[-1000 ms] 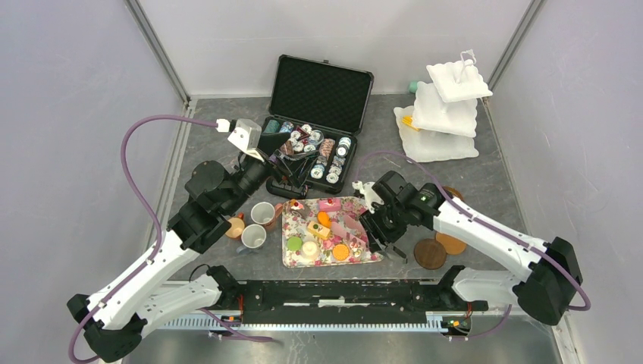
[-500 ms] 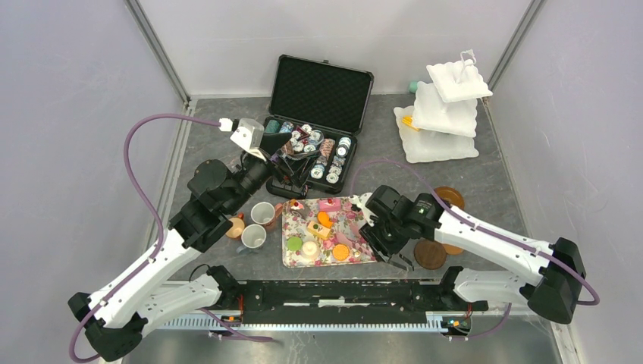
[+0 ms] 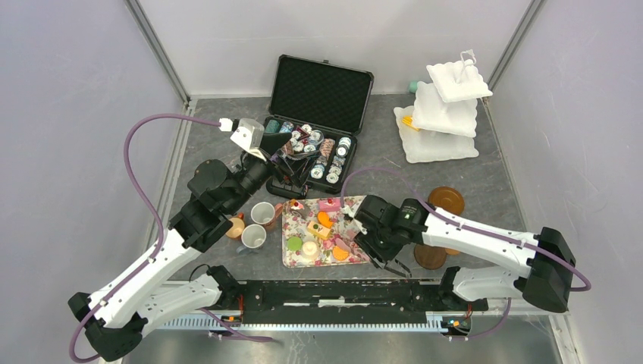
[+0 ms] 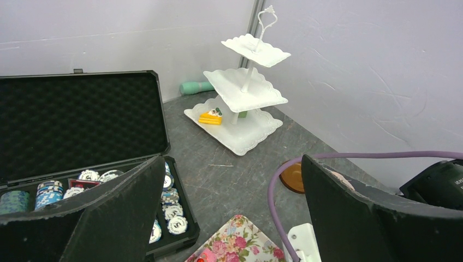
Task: Serve the afternoon tea
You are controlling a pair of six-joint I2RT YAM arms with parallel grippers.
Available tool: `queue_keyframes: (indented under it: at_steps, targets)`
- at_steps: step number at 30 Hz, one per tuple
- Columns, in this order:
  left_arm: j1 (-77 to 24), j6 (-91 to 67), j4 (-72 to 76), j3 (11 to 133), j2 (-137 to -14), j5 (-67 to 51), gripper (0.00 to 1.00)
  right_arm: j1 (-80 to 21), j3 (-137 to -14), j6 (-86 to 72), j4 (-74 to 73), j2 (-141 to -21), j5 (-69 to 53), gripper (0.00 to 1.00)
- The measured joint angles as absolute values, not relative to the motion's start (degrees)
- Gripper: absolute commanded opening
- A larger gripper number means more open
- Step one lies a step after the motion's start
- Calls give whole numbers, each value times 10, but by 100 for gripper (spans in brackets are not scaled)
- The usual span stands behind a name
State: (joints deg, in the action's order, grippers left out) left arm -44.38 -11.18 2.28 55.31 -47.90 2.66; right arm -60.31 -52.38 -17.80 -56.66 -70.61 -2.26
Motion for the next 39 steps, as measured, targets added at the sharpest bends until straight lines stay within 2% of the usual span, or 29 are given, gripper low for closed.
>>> queue_keyframes:
  at_steps: [6, 18, 30, 39]
  targets:
    - [-444, -112, 23, 553, -479, 27, 100, -607, -524, -185, -567, -707, 1, 29]
    - [-444, -112, 23, 553, -480, 27, 100, -594, -526, -187, -561, -701, 38, 10]
    - [-444, -112, 23, 553, -480, 26, 100, -383, -511, -166, -432, -641, -36, 5]
    - [-444, -112, 23, 553, -480, 24, 100, -140, -460, -155, -318, -637, -156, 1]
